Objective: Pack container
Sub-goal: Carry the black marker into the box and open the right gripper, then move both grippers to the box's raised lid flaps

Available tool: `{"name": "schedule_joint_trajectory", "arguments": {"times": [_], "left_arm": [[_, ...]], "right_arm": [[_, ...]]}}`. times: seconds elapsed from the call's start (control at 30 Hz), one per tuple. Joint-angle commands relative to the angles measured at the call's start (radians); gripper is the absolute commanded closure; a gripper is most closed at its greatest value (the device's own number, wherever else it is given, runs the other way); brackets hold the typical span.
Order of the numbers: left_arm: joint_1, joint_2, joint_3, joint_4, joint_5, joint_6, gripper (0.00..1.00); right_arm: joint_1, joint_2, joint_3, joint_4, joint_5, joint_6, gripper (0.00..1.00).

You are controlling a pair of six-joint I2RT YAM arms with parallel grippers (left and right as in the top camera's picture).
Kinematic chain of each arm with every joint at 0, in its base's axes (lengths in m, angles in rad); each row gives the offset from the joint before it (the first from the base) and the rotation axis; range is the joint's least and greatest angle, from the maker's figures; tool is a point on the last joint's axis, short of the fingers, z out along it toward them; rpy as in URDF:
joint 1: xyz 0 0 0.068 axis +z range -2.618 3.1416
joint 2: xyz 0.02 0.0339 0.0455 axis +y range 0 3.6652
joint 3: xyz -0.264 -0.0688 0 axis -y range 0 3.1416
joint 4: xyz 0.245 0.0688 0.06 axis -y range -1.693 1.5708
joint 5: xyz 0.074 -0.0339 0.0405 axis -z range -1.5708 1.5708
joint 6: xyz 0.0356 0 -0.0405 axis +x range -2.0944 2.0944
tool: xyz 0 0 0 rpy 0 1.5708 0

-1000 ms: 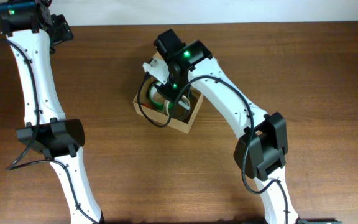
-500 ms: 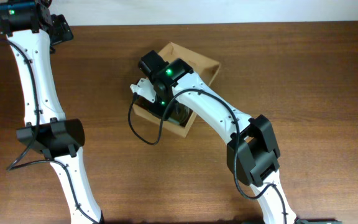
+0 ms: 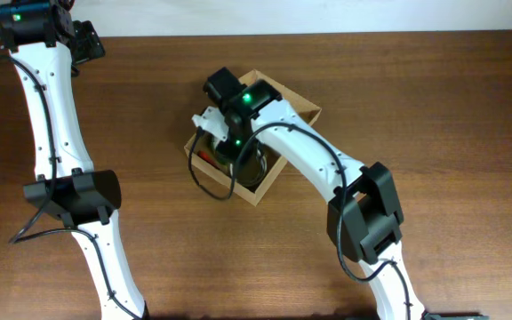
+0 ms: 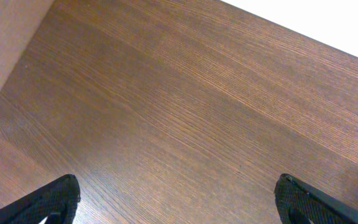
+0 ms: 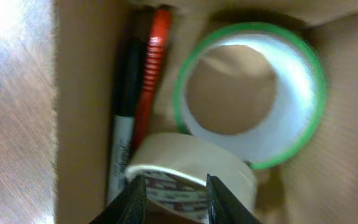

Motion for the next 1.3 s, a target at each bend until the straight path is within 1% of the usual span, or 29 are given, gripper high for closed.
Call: {"name": "schedule_joint_trajectory", "arguments": {"times": [0.0,0.1,0.2,0.33,0.43,0.47,0.5,0.53,0.57,0.6,0.63,0.7,0.8,0.83,1.03,1.13,1.27], "left_arm": [[0.009,0.014,0.005,-0.001,0.003,-0.01,0.0],[0.009,0.014,0.005,-0.001,0.003,-0.01,0.0],[0.009,0.014,0.005,-0.001,0.003,-0.01,0.0],[0.009,0.014,0.005,0.018,0.025,-0.014,0.0],[0.008,0.014,0.005,0.07,0.149,-0.014,0.0],[0.007,0.014,0.005,0.11,0.198,-0.016,0.0],[0.007,0.017,0.005,0.126,0.236,-0.017,0.0],[0.007,0.018,0.005,0.135,0.274,-0.017,0.03],[0.007,0.018,0.005,0.136,0.322,-0.017,0.09],[0.006,0.019,0.005,0.136,0.368,-0.017,0.33],[0.003,0.022,0.005,0.137,0.397,-0.017,0.42],[-0.01,0.031,0.004,0.134,0.426,-0.013,0.53],[-0.04,0.06,0.004,0.102,0.43,0.006,0.65],[-0.052,0.068,0.004,0.084,0.431,0.015,0.68],[-0.126,0.145,0.004,-0.01,0.441,0.107,0.77],[-0.154,0.181,0.004,-0.032,0.441,0.123,0.78],[-0.177,0.226,0.004,-0.035,0.441,0.123,0.78]], "right_arm": [[-0.043,-0.126,0.128,-0.023,0.076,0.082,0.67],[-0.098,-0.179,0.24,-0.073,0.198,0.169,0.67],[-0.187,-0.233,0.264,-0.087,0.215,0.245,0.68],[-0.333,-0.247,0.258,-0.093,0.198,0.329,0.87],[-0.453,-0.233,0.214,-0.082,0.102,0.34,0.9],[-0.521,-0.22,0.163,-0.06,0.035,0.376,0.95],[-0.551,-0.212,0.129,-0.04,0.01,0.404,0.96],[-0.572,-0.208,0.098,-0.024,-0.003,0.423,0.96],[-0.589,-0.202,0.063,-0.007,-0.007,0.444,0.96],[-0.605,-0.195,0.024,0.007,-0.007,0.465,0.96],[-0.614,-0.189,-0.008,0.018,-0.007,0.477,0.96],[-0.623,-0.175,-0.084,0.05,-0.015,0.515,0.96],[-0.618,-0.144,-0.179,0.106,-0.068,0.527,0.96],[-0.614,-0.134,-0.201,0.117,-0.081,0.547,0.96],[-0.569,-0.059,-0.24,0.148,-0.112,0.567,0.96],[-0.541,-0.031,-0.24,0.163,-0.14,0.567,0.96],[-0.502,-0.013,-0.24,0.278,-0.263,0.567,0.96]]}}
